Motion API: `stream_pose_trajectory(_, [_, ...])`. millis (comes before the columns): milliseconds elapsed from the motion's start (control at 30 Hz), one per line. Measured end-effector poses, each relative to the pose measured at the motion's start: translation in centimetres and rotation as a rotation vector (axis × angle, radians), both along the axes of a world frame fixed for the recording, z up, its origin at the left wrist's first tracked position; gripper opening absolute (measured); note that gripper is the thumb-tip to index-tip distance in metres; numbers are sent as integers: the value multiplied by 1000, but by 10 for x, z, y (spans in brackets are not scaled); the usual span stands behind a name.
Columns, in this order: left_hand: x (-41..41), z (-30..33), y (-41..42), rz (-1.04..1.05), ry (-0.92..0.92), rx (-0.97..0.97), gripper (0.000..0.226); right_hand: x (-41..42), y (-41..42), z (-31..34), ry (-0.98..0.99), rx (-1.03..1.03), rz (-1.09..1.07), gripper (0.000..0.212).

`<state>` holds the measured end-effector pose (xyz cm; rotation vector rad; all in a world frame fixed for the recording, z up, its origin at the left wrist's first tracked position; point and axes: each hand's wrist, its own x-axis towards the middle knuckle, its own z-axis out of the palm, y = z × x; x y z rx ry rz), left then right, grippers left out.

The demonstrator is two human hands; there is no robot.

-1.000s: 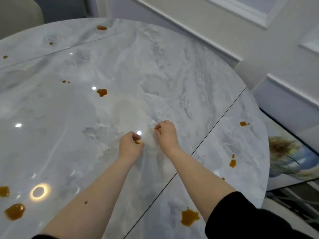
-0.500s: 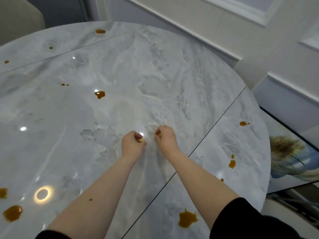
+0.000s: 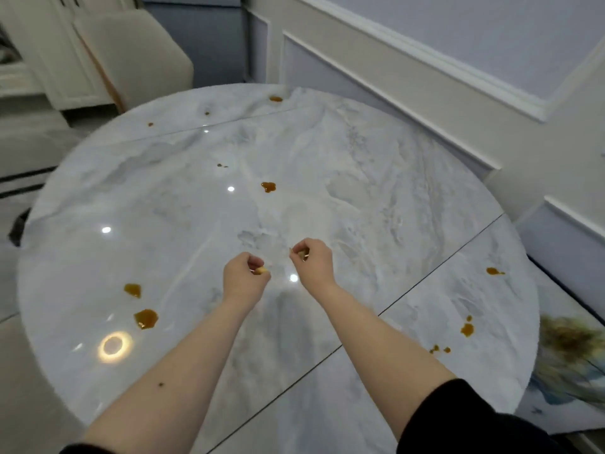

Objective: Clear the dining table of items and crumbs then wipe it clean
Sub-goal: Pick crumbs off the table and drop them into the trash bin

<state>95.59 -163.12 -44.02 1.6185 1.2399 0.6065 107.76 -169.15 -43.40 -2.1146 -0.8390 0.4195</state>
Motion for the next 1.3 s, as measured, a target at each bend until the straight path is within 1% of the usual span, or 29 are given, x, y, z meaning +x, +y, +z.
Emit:
stream_pose_trajectory(100, [-58, 15, 10, 81, -19, 37, 13, -57, 19, 16, 49, 43, 55, 4])
stream_pose_trajectory(233, [-166, 35, 17, 230, -44, 42, 15, -167, 38, 46, 108, 120, 166, 6])
stream_pose_trajectory(333, [-253, 47, 12, 301, -48, 72, 15, -253, 44, 62, 186, 173, 209, 6])
stream_pose_trajectory(467, [-384, 66, 0, 450, -34, 118, 14, -377, 45, 78, 181, 209, 354, 4])
stream_pose_trajectory(567, [-486, 82, -12, 598, -17, 141, 15, -473, 42, 93, 172, 216, 472, 10])
stream_pose_trajectory(633, [-537, 91, -18, 658, -27, 141, 14, -528, 40, 103, 172, 225, 541, 9])
stream_pose_trajectory(700, [-579, 99, -21, 716, -66, 129, 16, -575, 41, 112, 186, 227, 604, 9])
stream_pose_trajectory(800, [-632, 108, -18, 801, -110, 120, 26, -633, 52, 126, 185, 252, 687, 3])
stream_pose_trajectory(933, [-693, 117, -6, 843, -137, 150, 18, -697, 79, 130, 179, 246, 727, 5])
stream_pose_trajectory(1000, [-724, 121, 9, 869, -135, 160, 16, -729, 98, 132, 192, 247, 755, 2])
stream_pose_trajectory(1100, [-771, 132, 45, 895, -132, 162, 13, -779, 135, 141, 197, 248, 798, 9])
stream_pose_trajectory(1200, [-814, 144, 84, 900, -98, 198, 11, -833, 188, 148, 243, 293, 764, 3])
stream_pose_trajectory(1300, [-854, 156, 118, 863, -95, 204, 12, -884, 238, 154, 281, 324, 708, 8])
